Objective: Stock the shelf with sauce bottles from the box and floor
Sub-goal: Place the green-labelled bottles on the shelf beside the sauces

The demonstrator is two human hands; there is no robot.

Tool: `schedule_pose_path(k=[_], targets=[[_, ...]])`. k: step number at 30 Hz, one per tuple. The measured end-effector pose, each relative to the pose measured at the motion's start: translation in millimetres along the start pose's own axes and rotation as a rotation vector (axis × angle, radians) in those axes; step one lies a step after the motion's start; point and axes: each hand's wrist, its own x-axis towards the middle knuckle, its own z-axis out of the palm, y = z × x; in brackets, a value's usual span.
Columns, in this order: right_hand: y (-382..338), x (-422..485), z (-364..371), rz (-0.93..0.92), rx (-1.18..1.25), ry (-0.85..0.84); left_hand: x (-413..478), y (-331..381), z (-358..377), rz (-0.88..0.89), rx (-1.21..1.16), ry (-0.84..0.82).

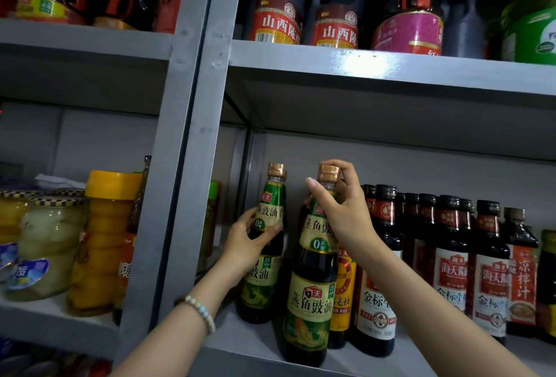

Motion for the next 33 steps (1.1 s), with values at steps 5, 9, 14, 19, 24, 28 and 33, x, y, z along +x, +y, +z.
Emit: schedule_pose_path(k=[5, 9, 14, 19, 24, 28, 33], targets=[[1.2, 1.1, 2.3, 0.003, 0.034, -0.021, 25.5, -9.6, 16.7, -0.044, -0.029, -0.028], [4.6, 1.7, 1.0, 0.006, 0.059, -0.02, 43.8, -20.6, 29.2, -0.021, -0.011, -0.007], [4.6, 1.4, 0.0, 0.0, 0.055, -0.011, 54.4, -35.7, 30.0, 0.039, -0.014, 0.018], [4.1, 1.1, 2.3, 0.023, 0.057, -0.023, 40.4, -68.1, 27.7, -0.067, -0.024, 0.005], [2.9, 0.7, 2.4, 0.037, 0.051, -0.018, 37.0, -84.7, 18.3, -0.199, 0.001, -0.056], [2.9, 0.3, 2.0, 0.036, 0.05, -0.015, 40.3, -89.7, 21.4, -0.183, -0.016, -0.028], [4.5, 1.0, 2.0, 0.014, 0.049, -0.008, 51.1, -100.7, 25.8, -0.111, 0.1, 0.013]])
